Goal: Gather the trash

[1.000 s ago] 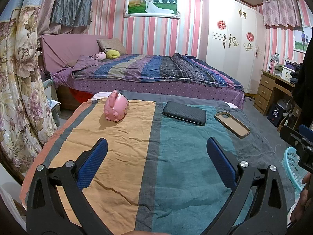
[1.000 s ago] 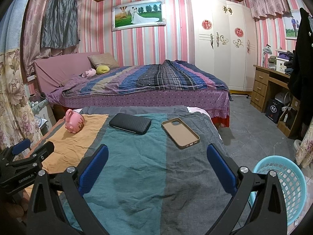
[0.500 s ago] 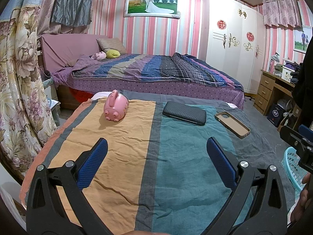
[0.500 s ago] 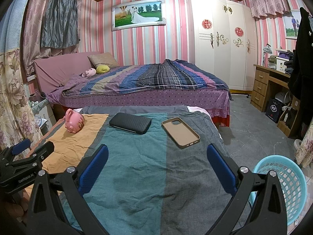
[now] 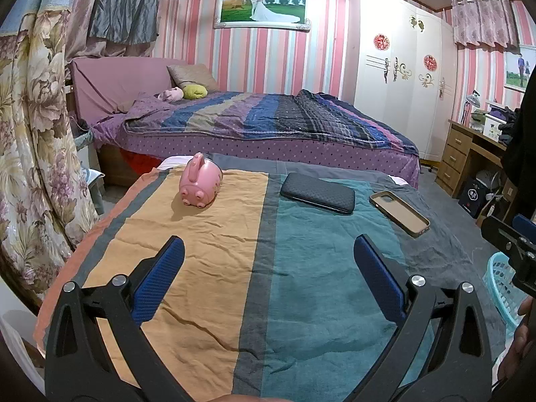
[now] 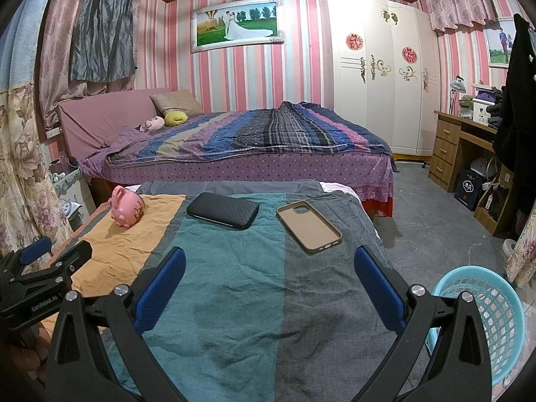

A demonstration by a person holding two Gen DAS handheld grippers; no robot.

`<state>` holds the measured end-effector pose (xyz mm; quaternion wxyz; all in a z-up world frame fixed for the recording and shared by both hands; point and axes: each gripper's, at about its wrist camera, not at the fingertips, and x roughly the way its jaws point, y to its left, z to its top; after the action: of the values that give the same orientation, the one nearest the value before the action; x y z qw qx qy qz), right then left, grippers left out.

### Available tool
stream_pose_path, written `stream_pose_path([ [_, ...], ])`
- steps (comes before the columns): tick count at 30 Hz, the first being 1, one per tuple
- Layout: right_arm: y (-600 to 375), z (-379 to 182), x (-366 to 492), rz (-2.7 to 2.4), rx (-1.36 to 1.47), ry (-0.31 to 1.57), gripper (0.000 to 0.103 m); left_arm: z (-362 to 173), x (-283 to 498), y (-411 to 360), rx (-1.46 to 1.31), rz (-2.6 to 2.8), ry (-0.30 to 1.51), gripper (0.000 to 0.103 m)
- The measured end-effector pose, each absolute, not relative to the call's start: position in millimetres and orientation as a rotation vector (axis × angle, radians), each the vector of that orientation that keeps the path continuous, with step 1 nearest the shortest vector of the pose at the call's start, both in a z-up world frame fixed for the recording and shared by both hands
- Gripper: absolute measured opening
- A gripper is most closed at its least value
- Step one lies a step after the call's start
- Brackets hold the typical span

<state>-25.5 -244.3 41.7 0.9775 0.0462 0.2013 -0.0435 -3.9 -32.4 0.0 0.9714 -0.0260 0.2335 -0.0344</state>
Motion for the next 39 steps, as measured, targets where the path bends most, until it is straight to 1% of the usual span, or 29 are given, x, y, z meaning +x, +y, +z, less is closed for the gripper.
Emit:
stream_pose_path([
  [39, -246.9, 40.9, -26.1, -0.096, 0.098, 0.409, 0.098, -1.2, -5.2, -32.2, -0.053, -0.067, 0.478, 0.098],
])
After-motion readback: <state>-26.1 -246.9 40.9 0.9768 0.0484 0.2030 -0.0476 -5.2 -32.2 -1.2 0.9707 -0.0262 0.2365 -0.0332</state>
